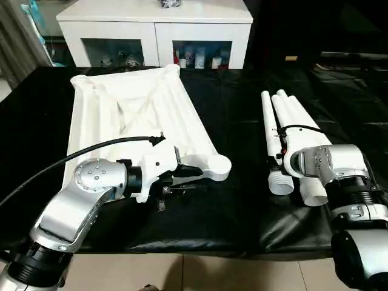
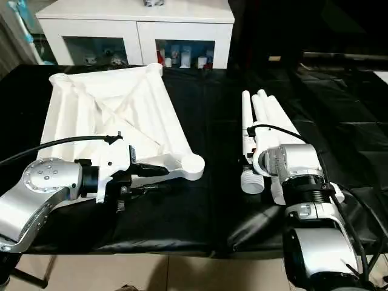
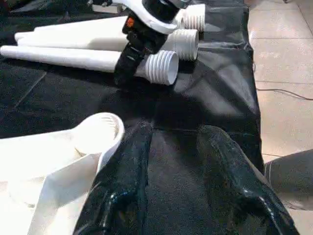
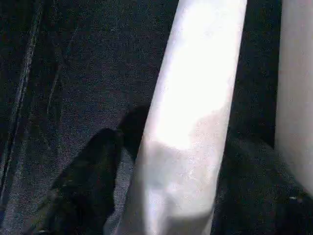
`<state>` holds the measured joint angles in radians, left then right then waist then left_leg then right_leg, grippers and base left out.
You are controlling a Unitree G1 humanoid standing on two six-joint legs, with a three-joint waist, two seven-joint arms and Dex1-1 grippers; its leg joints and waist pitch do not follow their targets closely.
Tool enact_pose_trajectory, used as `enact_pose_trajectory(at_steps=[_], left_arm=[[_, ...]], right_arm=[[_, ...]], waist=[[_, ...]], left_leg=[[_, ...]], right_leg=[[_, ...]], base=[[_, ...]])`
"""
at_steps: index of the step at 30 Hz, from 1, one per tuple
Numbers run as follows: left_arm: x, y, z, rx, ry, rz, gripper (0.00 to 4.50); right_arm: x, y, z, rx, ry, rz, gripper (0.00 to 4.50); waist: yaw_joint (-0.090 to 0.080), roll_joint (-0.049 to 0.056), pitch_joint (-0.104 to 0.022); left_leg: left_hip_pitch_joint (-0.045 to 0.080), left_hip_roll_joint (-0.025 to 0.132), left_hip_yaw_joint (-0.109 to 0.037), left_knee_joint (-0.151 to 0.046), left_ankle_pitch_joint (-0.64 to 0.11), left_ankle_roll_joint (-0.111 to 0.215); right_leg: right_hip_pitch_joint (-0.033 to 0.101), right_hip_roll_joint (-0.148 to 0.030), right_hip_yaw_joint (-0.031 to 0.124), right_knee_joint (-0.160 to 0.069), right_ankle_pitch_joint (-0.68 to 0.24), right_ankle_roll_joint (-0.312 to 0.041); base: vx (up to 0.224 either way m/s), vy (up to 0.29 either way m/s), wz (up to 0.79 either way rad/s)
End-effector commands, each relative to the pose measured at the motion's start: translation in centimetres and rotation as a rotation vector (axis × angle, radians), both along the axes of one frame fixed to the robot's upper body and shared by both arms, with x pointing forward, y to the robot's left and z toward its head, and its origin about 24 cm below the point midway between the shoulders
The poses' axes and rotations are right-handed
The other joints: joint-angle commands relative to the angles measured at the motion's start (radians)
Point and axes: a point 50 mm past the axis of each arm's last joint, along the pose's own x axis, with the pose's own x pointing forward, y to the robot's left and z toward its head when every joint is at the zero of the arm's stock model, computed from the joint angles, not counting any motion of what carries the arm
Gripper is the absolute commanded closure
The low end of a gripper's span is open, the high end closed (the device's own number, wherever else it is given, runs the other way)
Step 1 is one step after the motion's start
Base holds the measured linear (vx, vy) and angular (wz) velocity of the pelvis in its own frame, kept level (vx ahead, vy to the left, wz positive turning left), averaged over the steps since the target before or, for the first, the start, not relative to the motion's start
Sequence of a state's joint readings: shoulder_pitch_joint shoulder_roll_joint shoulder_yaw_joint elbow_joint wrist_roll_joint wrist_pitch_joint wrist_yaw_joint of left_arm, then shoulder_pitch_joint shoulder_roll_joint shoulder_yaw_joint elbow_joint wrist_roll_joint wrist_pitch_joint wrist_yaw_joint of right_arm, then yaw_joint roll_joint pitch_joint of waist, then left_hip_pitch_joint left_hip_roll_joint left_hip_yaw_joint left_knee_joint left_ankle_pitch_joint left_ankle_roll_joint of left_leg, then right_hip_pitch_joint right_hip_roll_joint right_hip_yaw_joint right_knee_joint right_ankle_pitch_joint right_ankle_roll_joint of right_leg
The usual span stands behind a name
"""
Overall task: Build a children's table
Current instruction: Pick table leg
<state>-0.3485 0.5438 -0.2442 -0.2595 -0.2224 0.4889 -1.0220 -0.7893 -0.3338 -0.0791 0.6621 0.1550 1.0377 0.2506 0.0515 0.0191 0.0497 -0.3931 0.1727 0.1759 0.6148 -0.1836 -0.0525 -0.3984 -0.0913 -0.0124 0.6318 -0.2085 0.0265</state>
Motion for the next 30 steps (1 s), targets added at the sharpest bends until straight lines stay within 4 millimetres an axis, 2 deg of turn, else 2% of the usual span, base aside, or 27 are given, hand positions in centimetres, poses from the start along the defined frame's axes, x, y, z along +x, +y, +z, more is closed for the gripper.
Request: enact_pose_trajectory(at_steps=[1, 2, 6, 11, 16, 17, 20, 25, 28, 30], left_arm=[[-0.1, -0.1, 0.2, 0.012, -0.007, -0.008, 2.72], [-0.1, -0.1, 0.2, 0.013, -0.006, -0.005, 2.44], [0.1, -0.1, 0.4, 0.008, 0.002, 0.004, 2.33], [0.2, -0.1, 0.6, -0.005, 0.004, 0.009, 1.79], [0.6, -0.1, 1.0, -0.022, -0.003, 0.024, 1.54], [0.7, -0.1, 1.0, -0.023, -0.006, 0.026, 1.33], [0.9, -0.1, 1.1, -0.027, -0.011, 0.036, 1.15], [3.2, -0.2, 2.4, -0.165, -0.068, 0.228, 0.8], [4.9, -1.2, 3.7, -0.361, -0.048, 0.4, 0.56], [5.0, -2.3, 4.5, -0.468, 0.009, 0.393, 0.35]], right_arm=[[-0.2, -0.2, -0.6, 0.02, 0.031, -0.02, 1.59], [-0.2, -0.2, -0.6, 0.029, 0.034, -0.026, 1.66], [0.0, -0.6, -0.6, 0.063, 0.035, -0.06, 1.95], [0.1, -0.8, -0.5, 0.065, 0.032, -0.071, 2.43], [0.3, -1.2, -0.2, 0.081, 0.016, -0.095, 2.57], [0.4, -1.2, -0.1, 0.083, 0.012, -0.097, 2.58], [0.4, -1.3, 0.1, 0.087, 0.003, -0.1, 2.61], [1.4, -0.8, 2.3, 0.154, -0.155, -0.071, 2.61], [2.0, 0.3, 5.1, 0.293, -0.42, 0.02, 2.61], [1.6, 1.2, 6.9, 0.389, -0.544, 0.112, 2.61]], waist=[[-0.001, -0.007, -0.068], [-0.001, -0.008, -0.067], [-0.002, -0.01, -0.066], [0.0, -0.011, -0.068], [-0.001, -0.011, -0.068], [0.0, -0.011, -0.067], [0.0, -0.01, -0.068], [0.003, -0.011, -0.071], [0.008, -0.016, -0.075], [0.012, -0.019, -0.078]], left_leg=[[0.023, 0.031, 0.0, -0.075, -0.114, -0.033], [0.023, 0.03, 0.001, -0.075, -0.114, -0.032], [0.024, 0.031, 0.0, -0.076, -0.138, -0.037], [0.024, 0.031, 0.001, -0.074, -0.117, -0.03], [0.023, 0.03, 0.001, -0.073, -0.119, -0.03], [0.023, 0.03, 0.001, -0.073, -0.119, -0.03], [0.023, 0.03, 0.001, -0.073, -0.118, -0.03], [0.023, 0.029, 0.002, -0.069, -0.096, -0.026], [0.02, 0.031, 0.001, -0.065, -0.079, 0.003], [0.014, 0.03, -0.001, -0.062, -0.035, 0.047]], right_leg=[[0.04, -0.024, 0.019, -0.058, -0.022, -0.243], [0.039, -0.024, 0.018, -0.059, -0.019, -0.245], [0.039, -0.025, 0.018, -0.061, -0.045, -0.25], [0.041, -0.024, 0.017, -0.058, -0.025, -0.251], [0.041, -0.025, 0.017, -0.058, -0.024, -0.255], [0.042, -0.024, 0.017, -0.059, -0.027, -0.255], [0.042, -0.024, 0.017, -0.058, -0.024, -0.254], [0.047, -0.024, 0.018, -0.055, 0.033, -0.265], [0.055, -0.028, 0.02, -0.053, 0.103, -0.267], [0.058, -0.028, 0.017, -0.048, 0.153, -0.282]], base=[[0.0, 0.0, 0.0], [0.0, 0.0, 0.0], [0.0, 0.0, 0.0], [0.0, 0.0, 0.0], [0.0, 0.0, 0.0], [0.0, 0.0, 0.0], [0.0, 0.0, 0.0], [0.0, 0.0, 0.0], [0.0, 0.0, 0.0], [0.0, 0.0, 0.0]])
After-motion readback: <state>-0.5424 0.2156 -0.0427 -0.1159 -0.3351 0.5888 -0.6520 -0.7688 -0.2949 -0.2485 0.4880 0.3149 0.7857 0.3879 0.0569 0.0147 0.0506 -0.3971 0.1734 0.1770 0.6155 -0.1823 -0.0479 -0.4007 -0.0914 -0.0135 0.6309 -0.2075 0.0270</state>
